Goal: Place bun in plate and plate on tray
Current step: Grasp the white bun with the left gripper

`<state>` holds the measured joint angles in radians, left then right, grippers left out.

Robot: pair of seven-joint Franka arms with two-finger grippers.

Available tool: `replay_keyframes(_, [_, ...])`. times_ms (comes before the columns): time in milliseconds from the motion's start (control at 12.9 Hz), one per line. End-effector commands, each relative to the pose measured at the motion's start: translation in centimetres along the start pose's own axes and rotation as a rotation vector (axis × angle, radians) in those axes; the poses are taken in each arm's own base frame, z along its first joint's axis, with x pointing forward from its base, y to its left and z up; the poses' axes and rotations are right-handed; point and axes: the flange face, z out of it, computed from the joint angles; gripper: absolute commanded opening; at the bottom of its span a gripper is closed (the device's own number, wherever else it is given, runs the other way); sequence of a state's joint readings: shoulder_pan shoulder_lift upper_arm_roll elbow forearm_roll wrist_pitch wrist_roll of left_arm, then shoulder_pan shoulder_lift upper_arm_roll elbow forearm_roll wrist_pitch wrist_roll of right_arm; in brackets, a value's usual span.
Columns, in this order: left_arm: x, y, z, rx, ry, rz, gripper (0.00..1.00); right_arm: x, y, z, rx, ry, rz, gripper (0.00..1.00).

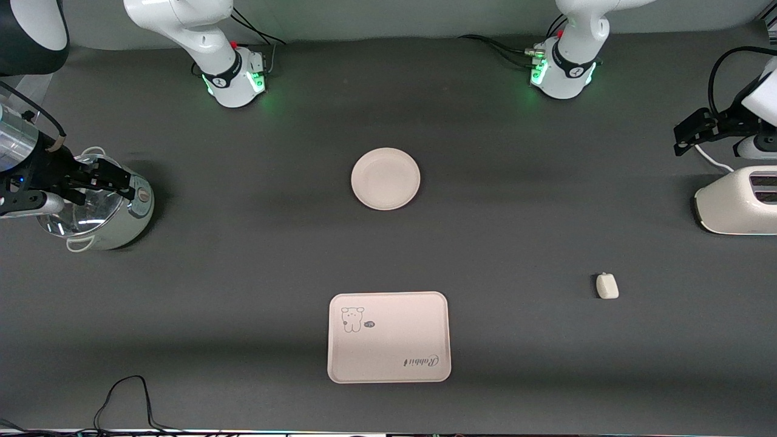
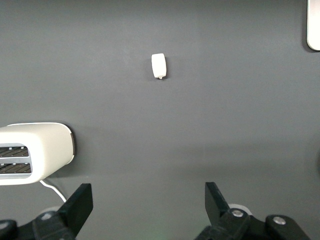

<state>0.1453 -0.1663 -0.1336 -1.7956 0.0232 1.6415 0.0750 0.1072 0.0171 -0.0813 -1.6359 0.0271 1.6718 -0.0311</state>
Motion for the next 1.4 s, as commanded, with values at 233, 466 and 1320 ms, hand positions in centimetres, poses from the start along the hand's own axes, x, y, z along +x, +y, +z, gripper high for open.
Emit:
replay_keyframes(233, [0.4, -0.1, -0.2, -0.04, -0.005, -0.01, 1.0, -0.5, 0.8, -0.6, 0.0, -0.006, 0.029, 1.0])
replay_keyframes(466, [4.7, -1.1, 5.5, -0.053, 0.011, -0.018, 1.0, -0.2, 0.9, -0.7, -0.001, -0.002, 0.03, 1.0])
replay_keyframes(1320, [13.0, -1.2, 41.5, -0.053, 0.041, 0.002, 1.0, -0.3, 1.1, -0.7, 0.035, -0.015, 0.033, 1.0])
